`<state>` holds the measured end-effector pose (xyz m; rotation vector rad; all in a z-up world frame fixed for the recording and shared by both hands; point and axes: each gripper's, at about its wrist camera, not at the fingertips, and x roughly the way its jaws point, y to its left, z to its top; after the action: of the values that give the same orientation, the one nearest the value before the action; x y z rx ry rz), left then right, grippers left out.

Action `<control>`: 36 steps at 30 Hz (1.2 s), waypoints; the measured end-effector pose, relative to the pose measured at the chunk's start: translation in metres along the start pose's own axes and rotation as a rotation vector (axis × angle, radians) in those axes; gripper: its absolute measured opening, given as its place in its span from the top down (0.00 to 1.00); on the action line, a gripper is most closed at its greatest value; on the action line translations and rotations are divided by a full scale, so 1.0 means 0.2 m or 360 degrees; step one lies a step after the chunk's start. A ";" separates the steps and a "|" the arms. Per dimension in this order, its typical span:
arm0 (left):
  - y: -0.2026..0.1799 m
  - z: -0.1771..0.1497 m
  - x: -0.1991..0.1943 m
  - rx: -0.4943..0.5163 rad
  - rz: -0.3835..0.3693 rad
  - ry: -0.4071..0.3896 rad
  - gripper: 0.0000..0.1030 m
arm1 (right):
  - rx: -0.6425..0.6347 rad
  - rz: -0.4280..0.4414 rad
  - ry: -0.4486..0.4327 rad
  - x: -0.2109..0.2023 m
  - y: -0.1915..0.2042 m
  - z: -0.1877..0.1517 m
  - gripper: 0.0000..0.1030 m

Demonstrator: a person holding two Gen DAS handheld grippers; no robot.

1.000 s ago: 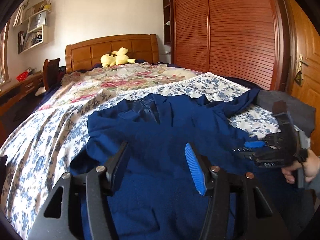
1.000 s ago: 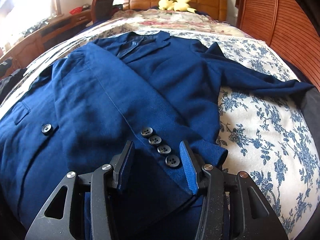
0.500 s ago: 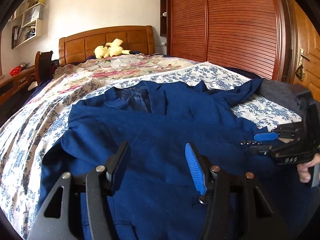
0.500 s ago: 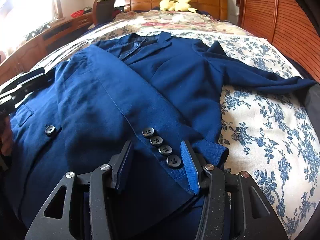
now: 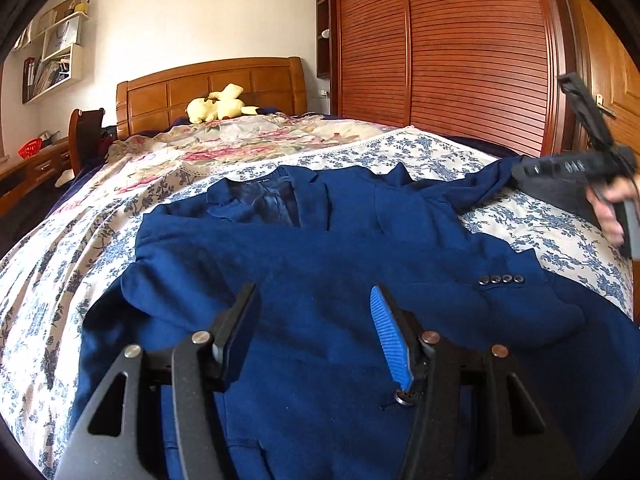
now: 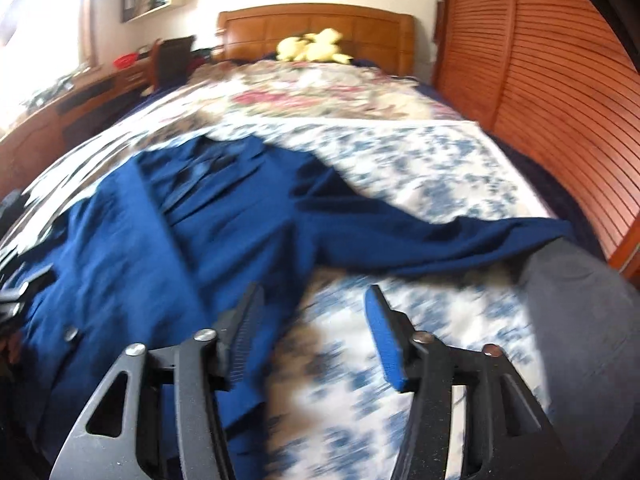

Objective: Fold large clothes
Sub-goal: 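Move the right gripper to the other jacket sleeve, then grasp the other sleeve cuff with the right gripper and lift it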

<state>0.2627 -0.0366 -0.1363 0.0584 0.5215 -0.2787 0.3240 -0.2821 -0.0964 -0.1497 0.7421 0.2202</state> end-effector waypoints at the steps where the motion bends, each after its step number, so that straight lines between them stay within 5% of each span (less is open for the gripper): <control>1: 0.00 0.00 0.00 -0.0001 -0.0002 0.0002 0.46 | 0.0012 -0.0023 -0.0005 0.02 -0.05 0.03 0.38; 11: 0.00 0.00 0.00 -0.0007 -0.0007 0.0004 0.46 | 0.0253 -0.0318 0.0132 0.27 -0.59 0.18 0.36; 16: 0.00 0.00 0.00 -0.0006 -0.0007 0.0009 0.46 | 0.0412 -0.0361 0.0218 0.38 -0.74 0.15 0.36; 33: 0.00 -0.01 0.02 0.0001 -0.0001 0.0033 0.46 | 0.0596 -0.0289 0.0314 0.54 -0.72 0.06 0.36; 36: 0.00 -0.01 0.02 0.0003 -0.0001 0.0032 0.46 | 0.0612 -0.0292 0.0277 0.56 -0.73 0.11 0.55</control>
<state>0.2655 -0.0371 -0.1409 0.0629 0.5414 -0.2794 0.4549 -0.4029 -0.1494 0.1305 0.9246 -0.1133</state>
